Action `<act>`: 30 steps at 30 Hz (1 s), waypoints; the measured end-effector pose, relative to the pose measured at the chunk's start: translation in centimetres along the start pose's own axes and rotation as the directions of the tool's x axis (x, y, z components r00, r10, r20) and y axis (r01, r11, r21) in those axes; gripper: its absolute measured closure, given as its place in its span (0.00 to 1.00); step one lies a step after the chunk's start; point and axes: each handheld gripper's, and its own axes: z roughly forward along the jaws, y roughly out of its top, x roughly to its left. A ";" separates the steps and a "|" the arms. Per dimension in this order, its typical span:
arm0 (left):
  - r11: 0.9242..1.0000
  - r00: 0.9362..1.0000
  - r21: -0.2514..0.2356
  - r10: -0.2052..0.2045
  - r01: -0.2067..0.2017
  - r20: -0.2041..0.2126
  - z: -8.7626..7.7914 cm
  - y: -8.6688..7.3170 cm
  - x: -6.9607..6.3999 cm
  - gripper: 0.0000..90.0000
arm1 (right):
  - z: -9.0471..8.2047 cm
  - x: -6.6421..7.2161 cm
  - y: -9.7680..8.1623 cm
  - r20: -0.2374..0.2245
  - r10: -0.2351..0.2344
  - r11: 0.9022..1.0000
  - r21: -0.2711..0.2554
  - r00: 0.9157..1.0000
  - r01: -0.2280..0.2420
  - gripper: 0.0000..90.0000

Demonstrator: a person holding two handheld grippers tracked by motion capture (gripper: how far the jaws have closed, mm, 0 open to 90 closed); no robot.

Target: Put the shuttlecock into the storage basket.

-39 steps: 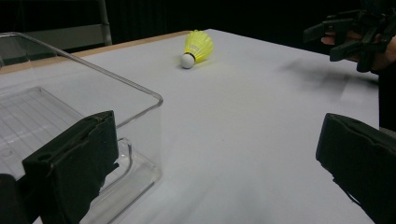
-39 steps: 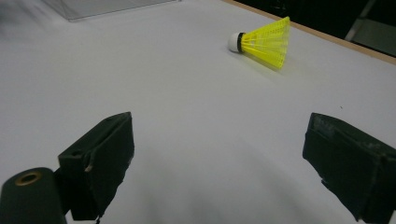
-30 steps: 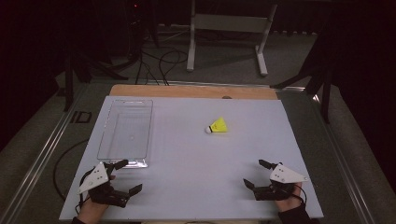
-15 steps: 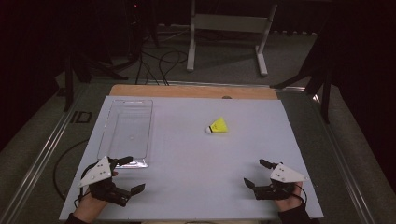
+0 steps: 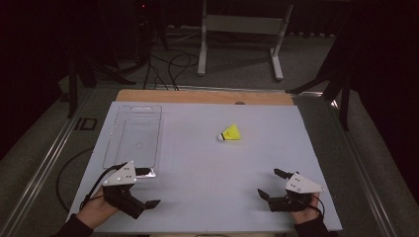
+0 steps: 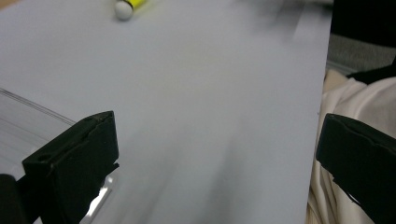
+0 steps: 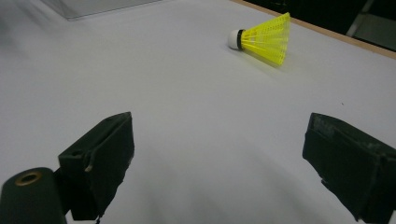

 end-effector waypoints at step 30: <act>0.928 0.998 0.373 -0.014 -0.010 0.062 4.5 5.1 -0.9 0.00 | 0.2 -0.1 -0.1 -0.012 0.006 1.000 0.013 1.000 -0.006 0.10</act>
